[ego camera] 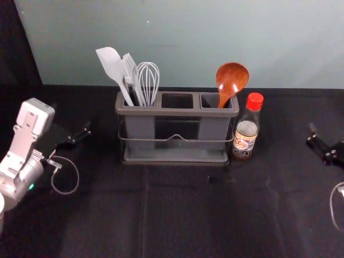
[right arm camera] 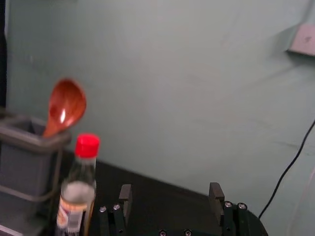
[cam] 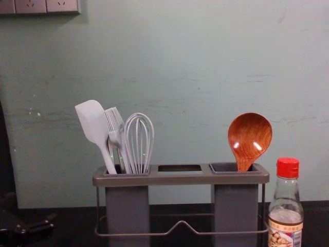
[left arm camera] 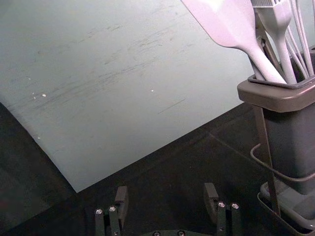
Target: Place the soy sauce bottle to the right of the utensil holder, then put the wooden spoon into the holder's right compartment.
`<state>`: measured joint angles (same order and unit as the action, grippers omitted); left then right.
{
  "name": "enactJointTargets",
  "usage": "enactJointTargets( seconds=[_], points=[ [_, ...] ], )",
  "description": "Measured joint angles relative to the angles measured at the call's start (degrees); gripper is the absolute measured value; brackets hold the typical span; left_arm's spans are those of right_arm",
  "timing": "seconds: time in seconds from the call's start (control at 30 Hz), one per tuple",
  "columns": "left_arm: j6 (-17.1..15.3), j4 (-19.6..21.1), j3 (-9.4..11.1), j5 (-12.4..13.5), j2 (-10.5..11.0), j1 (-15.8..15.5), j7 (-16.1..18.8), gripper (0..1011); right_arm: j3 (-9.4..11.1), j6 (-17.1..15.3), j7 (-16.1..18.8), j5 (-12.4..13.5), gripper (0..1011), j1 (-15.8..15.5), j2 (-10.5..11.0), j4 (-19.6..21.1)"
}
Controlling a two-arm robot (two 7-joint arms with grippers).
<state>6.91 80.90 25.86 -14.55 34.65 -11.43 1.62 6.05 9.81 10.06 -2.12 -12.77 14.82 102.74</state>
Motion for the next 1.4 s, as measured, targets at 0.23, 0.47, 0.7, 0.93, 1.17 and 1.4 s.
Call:
enactJointTargets(
  seconds=[0.23,0.47,0.7,0.93,1.17,1.4],
  points=[
    [0.00,0.00,0.00,0.00,0.00,0.00,0.00,1005,-2.46,-4.43,-0.25,-4.61,1002,4.17,1.73,-3.76],
    [0.00,0.00,0.00,0.00,0.00,0.00,0.00,1005,-4.78,-6.50,-0.03,-6.55,1002,9.35,2.59,-9.30],
    [0.00,0.00,0.00,0.00,0.00,0.00,0.00,1005,-7.14,-8.04,1.78,-6.24,1002,13.50,2.66,-13.12],
    [0.00,0.00,0.00,0.00,0.00,0.00,0.00,1005,-9.08,-8.30,2.27,-5.26,1002,17.60,1.71,-17.21],
    [0.00,0.00,0.00,0.00,0.00,0.00,0.00,1005,-10.74,-8.15,2.18,-4.81,1003,21.75,1.26,-21.32],
    [0.00,0.00,0.00,0.00,0.00,0.00,0.00,1005,-11.34,-8.23,2.15,-4.57,1003,23.37,1.51,-22.93]
  ],
)
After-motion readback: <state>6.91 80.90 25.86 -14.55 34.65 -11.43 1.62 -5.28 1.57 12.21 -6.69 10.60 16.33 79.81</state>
